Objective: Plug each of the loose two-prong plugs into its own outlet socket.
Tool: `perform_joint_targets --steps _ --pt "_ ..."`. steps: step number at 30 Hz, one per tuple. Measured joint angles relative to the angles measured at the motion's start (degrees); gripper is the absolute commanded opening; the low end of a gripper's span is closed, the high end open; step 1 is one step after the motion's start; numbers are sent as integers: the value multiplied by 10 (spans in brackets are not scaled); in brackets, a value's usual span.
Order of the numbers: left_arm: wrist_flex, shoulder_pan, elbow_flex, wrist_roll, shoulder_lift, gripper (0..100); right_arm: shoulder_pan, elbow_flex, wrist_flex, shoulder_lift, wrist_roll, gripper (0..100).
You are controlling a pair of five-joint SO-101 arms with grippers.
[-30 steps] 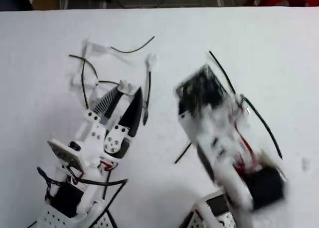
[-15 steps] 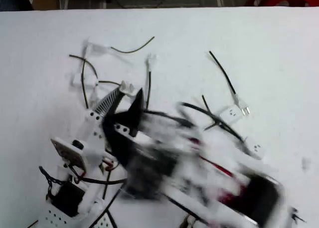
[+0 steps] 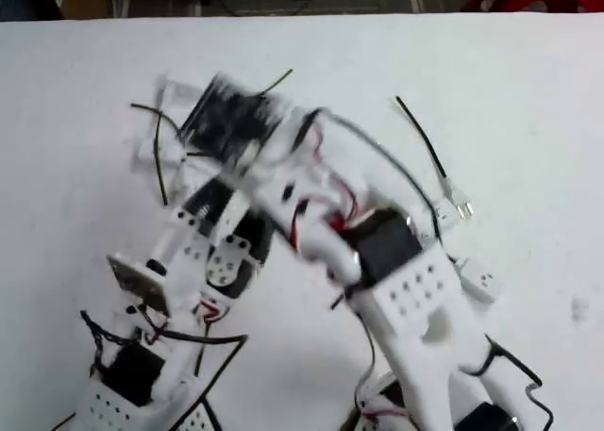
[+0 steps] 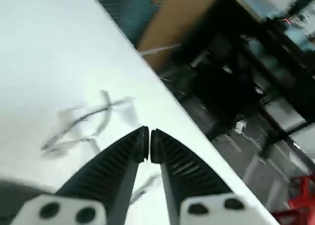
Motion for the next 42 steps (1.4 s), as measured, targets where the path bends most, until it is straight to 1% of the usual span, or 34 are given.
perform_joint_targets --steps 3,4,6,8,12,15,18,21,23,25,29,32,34,36,38,42 --pt "0 0 0 -2 -2 22 81 7 -74 61 2 19" --pt "-2 -2 -2 0 -11 22 113 7 -85 84 1 19" --pt "-2 1 -2 -2 -6 22 148 10 -87 105 1 19" --pt "-1 -1 0 -2 -2 22 164 -7 -77 105 1 19" --pt "-1 -2 -1 -3 -3 22 164 -63 -24 89 1 19" --pt "-1 -2 4 -3 -3 22 121 -116 33 40 1 19" --pt "-1 -2 4 -3 -3 22 33 -144 92 -13 2 19" --pt "-1 -2 4 -3 -3 22 -55 -145 127 -31 3 19" --pt "-1 -2 4 -3 -3 22 -76 -127 127 -31 21 19" --pt "-1 -2 4 -3 -3 22 -76 -97 109 -19 45 19" --pt "1 -2 8 0 1 22 -25 -28 32 30 76 19" --pt "2 -3 16 0 1 22 35 -12 -34 76 83 19" --pt "-2 0 11 -3 -11 22 91 -15 -61 128 84 19" --pt "-2 1 12 -2 -9 22 135 -19 -65 180 84 19" --pt "-1 -2 14 -3 -2 22 165 -29 -59 210 84 19" --pt "-1 -1 12 -3 -2 22 187 -95 -16 212 84 19"
